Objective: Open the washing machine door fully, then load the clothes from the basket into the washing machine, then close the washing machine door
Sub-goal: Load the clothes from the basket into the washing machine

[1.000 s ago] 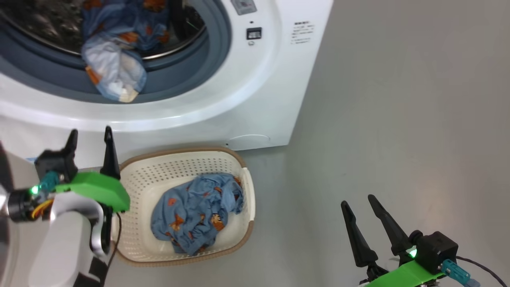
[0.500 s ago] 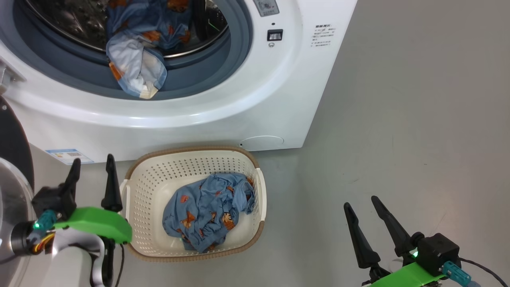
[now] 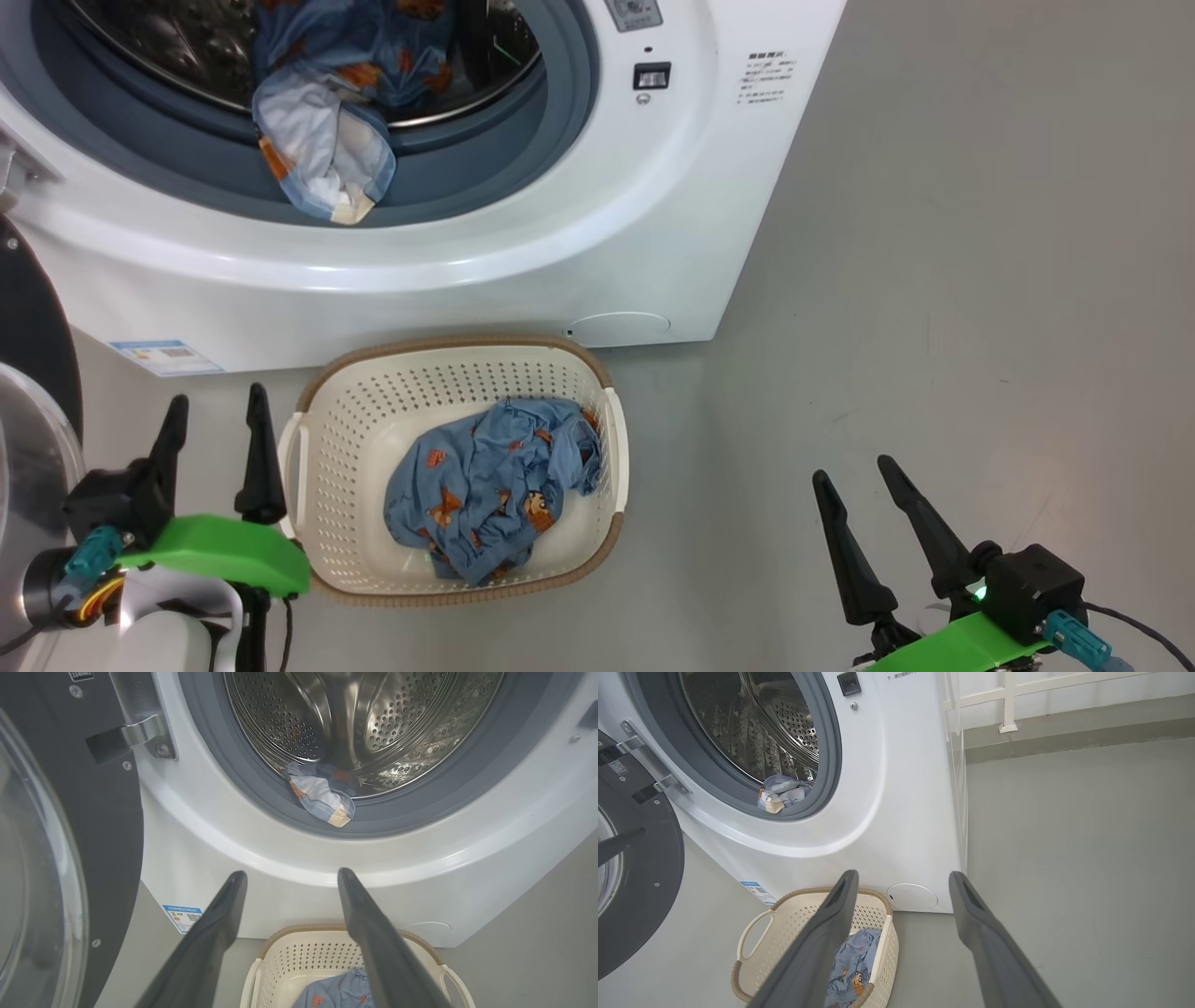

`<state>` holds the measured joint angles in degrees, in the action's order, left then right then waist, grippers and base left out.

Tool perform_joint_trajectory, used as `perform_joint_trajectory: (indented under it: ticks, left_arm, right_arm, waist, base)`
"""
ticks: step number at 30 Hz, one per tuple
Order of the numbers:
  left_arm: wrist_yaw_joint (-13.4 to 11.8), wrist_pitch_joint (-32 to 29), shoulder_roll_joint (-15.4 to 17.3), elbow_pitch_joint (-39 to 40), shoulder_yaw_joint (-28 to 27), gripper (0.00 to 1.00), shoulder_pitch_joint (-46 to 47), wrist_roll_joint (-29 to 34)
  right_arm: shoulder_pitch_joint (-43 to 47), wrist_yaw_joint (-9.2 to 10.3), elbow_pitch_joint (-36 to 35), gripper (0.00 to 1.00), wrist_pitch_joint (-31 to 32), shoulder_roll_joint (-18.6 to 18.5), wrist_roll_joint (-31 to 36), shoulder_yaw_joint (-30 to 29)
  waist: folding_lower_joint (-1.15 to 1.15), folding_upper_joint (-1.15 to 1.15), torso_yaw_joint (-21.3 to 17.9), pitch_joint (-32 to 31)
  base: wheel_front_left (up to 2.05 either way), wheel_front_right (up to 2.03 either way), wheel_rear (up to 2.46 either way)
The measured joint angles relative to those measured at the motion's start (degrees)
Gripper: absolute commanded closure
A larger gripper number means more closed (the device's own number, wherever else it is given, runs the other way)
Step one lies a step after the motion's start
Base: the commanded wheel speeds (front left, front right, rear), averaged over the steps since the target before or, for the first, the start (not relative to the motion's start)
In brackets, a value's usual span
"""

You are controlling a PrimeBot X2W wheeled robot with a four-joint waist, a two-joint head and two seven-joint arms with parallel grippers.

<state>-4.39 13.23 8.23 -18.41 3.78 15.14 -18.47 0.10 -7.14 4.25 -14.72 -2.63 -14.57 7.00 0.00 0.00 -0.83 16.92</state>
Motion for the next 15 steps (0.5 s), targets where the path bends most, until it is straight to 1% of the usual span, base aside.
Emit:
perform_joint_trajectory:
  ticks: [3, 10, 14, 15]
  left_arm:
    - [-0.38, -0.21, 0.01, 1.00, 0.05, 0.00, -0.09, -0.02]
    - [-0.40, -0.89, 0.47, 1.90, 0.60, 0.00, -0.38, -0.38]
    - [-0.26, -1.33, 1.04, 1.91, 1.44, 0.00, 0.62, -0.40]
    - [0.13, -1.37, 1.08, 1.86, 1.60, 0.00, 1.40, -0.40]
  right_arm:
    - [-0.01, 0.00, -0.23, 0.00, 0.00, 0.00, 0.16, -0.07]
    - [-0.04, 0.00, -0.69, 0.00, 0.00, 0.00, 0.43, -0.35]
    - [-0.23, 0.00, -0.78, 0.00, 0.00, 0.00, 0.47, -0.31]
    - [-0.28, 0.00, -0.79, 0.00, 0.00, 0.00, 0.47, -0.29]
  waist:
    - [0.00, 0.00, 0.10, 0.39]
    - [0.00, 0.00, 0.23, 1.54]
    - [0.00, 0.00, 0.12, 2.70]
    - [0.00, 0.00, 0.06, 3.04]
  base:
    - [0.00, 0.00, 0.00]
    - [0.00, 0.00, 0.00]
    - [0.00, 0.00, 0.00]
    - [0.00, 0.00, 0.00]
